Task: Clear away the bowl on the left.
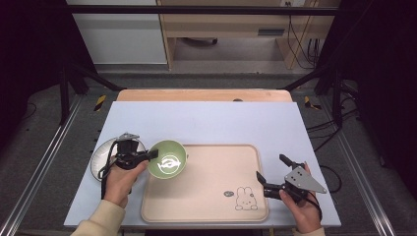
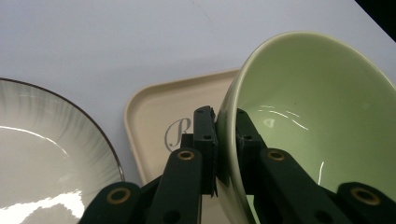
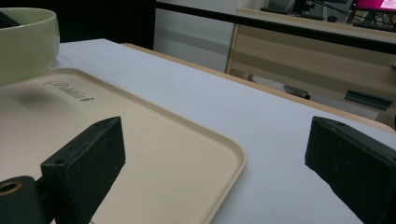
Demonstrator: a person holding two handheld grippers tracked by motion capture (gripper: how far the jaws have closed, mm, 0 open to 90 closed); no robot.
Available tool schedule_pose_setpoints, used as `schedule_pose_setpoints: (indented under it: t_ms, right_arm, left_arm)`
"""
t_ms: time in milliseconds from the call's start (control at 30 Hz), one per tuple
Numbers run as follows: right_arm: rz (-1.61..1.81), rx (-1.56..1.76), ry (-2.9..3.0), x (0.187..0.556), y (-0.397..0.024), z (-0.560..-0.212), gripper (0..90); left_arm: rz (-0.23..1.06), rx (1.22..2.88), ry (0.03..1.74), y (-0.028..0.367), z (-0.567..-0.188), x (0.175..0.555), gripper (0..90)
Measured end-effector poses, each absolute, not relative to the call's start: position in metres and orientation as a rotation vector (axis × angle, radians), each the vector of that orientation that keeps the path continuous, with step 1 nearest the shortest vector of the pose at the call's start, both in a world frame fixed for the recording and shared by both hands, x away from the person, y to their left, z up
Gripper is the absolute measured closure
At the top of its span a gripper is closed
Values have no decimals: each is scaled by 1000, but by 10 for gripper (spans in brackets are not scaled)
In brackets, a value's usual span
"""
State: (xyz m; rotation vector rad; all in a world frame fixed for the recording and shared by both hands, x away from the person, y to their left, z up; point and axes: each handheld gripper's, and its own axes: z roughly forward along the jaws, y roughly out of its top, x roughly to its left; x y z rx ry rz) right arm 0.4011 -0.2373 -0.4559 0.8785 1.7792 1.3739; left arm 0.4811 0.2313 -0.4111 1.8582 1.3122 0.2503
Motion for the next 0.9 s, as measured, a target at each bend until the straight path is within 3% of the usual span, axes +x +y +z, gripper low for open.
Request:
schedule_pose_setpoints:
  t_ms: [900]
  right_arm:
    - [1377,881,1775,401,-239,-456,51]
  left_arm:
    - [219,1908,1255,199,-418,480,830]
